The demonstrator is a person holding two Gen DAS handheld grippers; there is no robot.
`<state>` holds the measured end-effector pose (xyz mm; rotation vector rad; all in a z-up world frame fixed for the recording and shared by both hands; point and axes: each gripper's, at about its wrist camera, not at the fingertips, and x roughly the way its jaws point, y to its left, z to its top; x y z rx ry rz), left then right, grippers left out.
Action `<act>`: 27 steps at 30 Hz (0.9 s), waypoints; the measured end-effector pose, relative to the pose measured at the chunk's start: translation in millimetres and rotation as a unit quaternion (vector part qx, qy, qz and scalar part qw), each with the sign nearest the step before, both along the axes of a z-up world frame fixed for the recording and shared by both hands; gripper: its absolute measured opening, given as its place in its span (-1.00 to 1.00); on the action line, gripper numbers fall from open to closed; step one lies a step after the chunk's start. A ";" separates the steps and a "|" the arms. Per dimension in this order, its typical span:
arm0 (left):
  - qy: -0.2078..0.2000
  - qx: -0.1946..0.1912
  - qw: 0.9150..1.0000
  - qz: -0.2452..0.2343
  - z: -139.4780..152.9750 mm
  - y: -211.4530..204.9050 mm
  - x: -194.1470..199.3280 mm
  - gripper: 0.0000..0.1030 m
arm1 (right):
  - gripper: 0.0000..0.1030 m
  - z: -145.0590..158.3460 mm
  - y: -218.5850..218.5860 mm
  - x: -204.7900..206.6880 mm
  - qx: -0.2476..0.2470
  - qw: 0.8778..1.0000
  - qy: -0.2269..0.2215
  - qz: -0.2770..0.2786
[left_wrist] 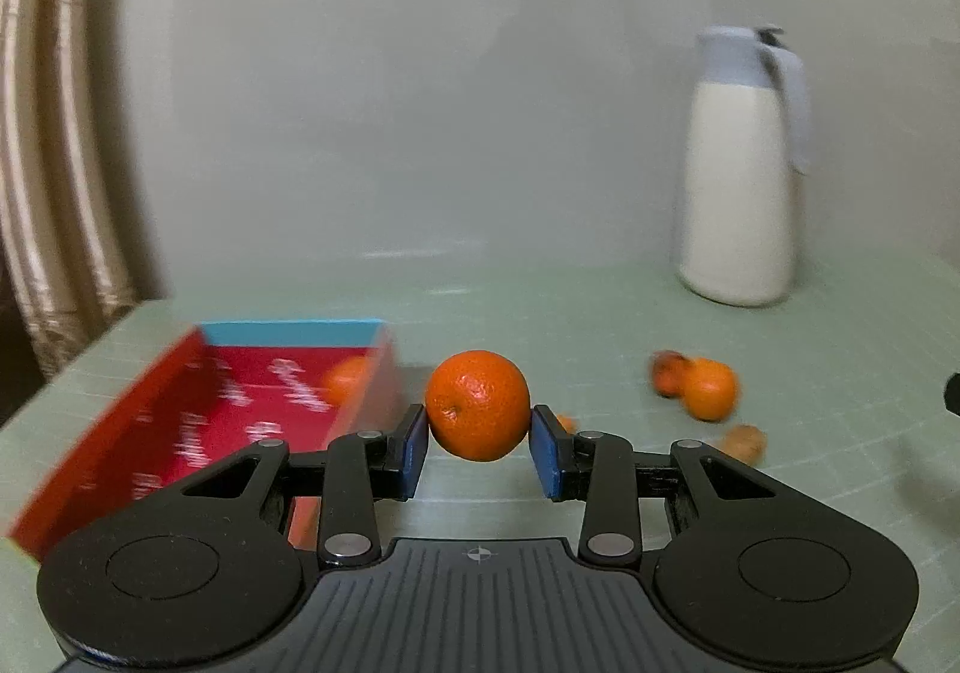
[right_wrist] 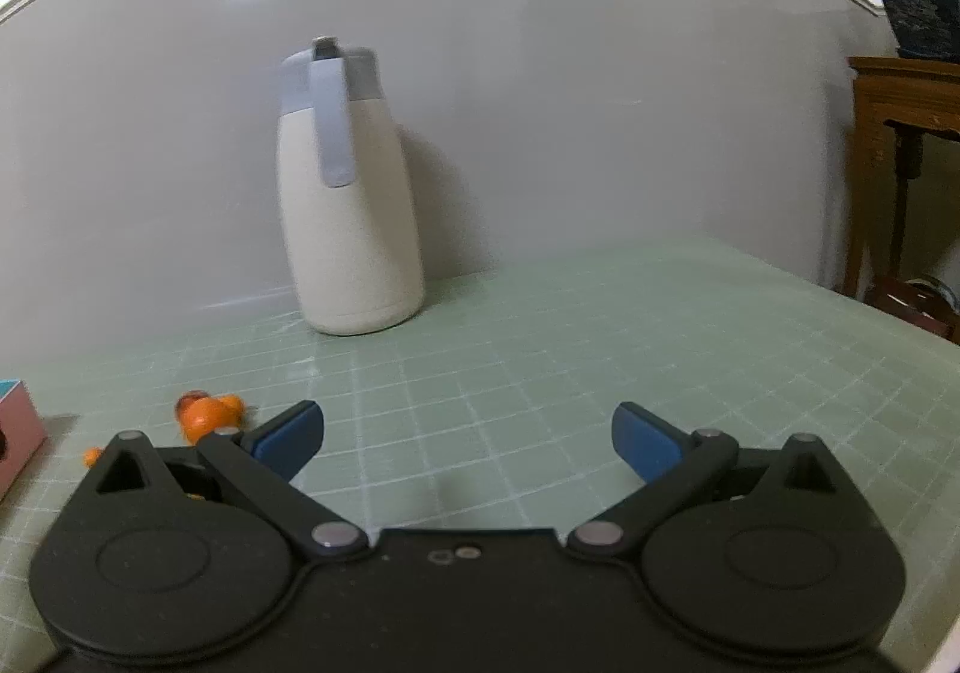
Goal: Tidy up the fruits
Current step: 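Carry the mandarin with the left gripper into the red box and release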
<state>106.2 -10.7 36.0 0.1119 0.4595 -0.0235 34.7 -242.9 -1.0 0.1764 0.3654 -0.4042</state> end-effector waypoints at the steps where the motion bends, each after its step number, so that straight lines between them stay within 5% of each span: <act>1: -0.003 0.001 1.000 0.008 1.0 5.7 -1.1 -0.28 | 1.00 -0.4 3.5 1.5 -0.001 1.000 0.001 0.005; 17: 0.025 -0.011 0.985 0.168 -18.1 117.2 -3.3 -0.27 | 1.00 -1.9 61.5 25.5 -0.027 0.996 0.003 0.079; 27: 0.034 -0.008 0.982 0.185 -22.4 131.8 -3.4 -0.26 | 1.00 -2.9 88.3 39.1 -0.027 0.993 0.005 0.116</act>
